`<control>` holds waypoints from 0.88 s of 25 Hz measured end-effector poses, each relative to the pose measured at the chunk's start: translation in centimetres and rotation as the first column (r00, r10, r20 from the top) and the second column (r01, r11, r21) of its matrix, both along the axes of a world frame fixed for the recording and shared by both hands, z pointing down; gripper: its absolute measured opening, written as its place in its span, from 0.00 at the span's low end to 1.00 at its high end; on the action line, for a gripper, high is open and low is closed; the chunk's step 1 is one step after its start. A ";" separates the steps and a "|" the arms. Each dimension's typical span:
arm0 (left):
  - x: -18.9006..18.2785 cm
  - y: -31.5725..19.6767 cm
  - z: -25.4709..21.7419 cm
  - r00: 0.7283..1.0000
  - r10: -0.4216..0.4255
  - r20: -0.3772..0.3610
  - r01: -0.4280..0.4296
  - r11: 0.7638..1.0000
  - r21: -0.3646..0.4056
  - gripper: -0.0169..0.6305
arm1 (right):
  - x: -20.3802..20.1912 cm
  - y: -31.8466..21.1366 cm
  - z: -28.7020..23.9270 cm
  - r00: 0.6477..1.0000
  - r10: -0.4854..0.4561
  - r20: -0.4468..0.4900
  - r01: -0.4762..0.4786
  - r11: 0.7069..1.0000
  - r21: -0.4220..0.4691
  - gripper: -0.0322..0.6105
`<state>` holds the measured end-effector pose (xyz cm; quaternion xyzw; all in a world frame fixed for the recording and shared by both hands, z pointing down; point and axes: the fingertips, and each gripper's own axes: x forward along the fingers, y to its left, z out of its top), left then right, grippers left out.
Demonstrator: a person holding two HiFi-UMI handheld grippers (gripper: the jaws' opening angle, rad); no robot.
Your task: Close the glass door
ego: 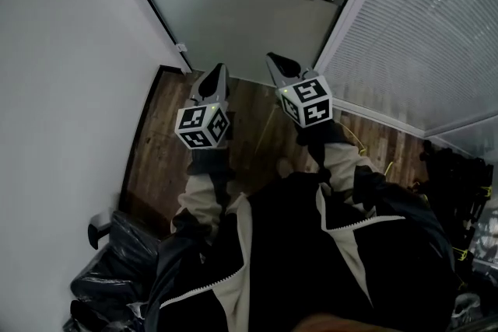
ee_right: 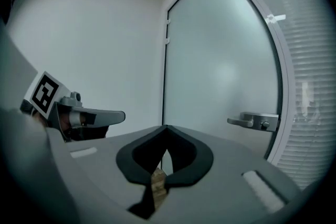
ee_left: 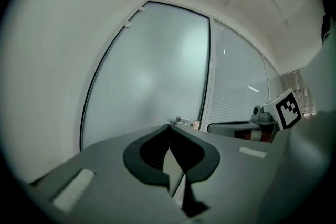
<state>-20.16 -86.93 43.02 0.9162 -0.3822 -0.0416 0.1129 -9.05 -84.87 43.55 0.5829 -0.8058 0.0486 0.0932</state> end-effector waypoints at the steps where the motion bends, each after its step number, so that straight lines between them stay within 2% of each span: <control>1: -0.5 0.3 0.0 1.000 0.005 0.002 -0.005 1.000 -0.001 0.03 | -0.5 0.4 -0.1 1.000 0.005 -0.002 -0.005 1.000 0.002 0.05; 6: -2.3 1.5 -0.5 0.999 0.045 -0.024 -0.045 0.999 -0.008 0.03 | -3.1 2.4 -0.4 1.000 0.023 -0.002 -0.023 1.000 0.013 0.05; 13: -3.9 3.5 -0.8 0.994 0.086 0.064 -0.089 0.995 0.049 0.03 | -5.1 4.6 -0.5 0.997 0.072 -0.018 -0.071 0.997 0.021 0.05; 22: -5.4 5.7 -0.9 0.989 0.123 0.078 -0.128 0.989 0.068 0.03 | -7.4 6.6 -0.5 0.994 0.099 -0.037 -0.098 0.995 0.028 0.05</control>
